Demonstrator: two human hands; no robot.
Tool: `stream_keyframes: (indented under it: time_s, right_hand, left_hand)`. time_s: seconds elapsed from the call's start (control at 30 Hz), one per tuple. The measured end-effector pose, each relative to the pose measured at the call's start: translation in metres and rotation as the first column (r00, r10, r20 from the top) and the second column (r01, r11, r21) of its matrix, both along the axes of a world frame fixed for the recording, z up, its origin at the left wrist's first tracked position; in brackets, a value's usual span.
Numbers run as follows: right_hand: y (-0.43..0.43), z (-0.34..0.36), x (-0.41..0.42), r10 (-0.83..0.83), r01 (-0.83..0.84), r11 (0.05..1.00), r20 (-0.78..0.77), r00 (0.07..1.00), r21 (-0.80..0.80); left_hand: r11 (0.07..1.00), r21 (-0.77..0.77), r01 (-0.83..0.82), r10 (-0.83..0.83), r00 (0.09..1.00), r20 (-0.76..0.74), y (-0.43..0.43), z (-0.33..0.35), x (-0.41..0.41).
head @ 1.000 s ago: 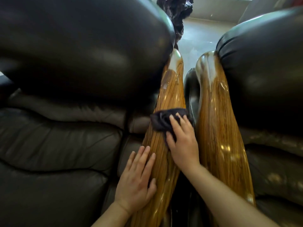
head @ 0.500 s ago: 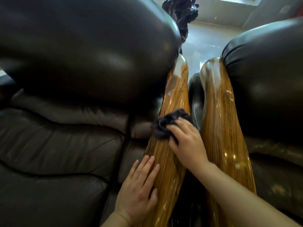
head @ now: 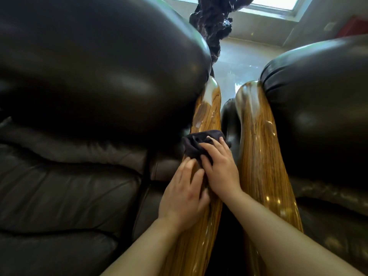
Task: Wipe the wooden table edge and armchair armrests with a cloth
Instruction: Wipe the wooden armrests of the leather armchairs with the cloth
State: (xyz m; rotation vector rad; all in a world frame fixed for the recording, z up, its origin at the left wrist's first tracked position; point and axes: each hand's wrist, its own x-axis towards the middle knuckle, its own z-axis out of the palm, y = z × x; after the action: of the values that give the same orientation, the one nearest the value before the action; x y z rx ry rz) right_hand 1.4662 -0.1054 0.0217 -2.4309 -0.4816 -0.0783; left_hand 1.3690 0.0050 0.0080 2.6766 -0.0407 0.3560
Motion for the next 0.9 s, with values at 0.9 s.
stream_keyframes:
  time_s: [0.9]
  right_hand:
    - [0.004,0.002,0.087,-0.136,0.154,0.973,-0.109,0.985,0.175]
  left_hand:
    - [1.0,0.001,-0.005,0.005,0.997,-0.082,0.004,-0.008,0.01]
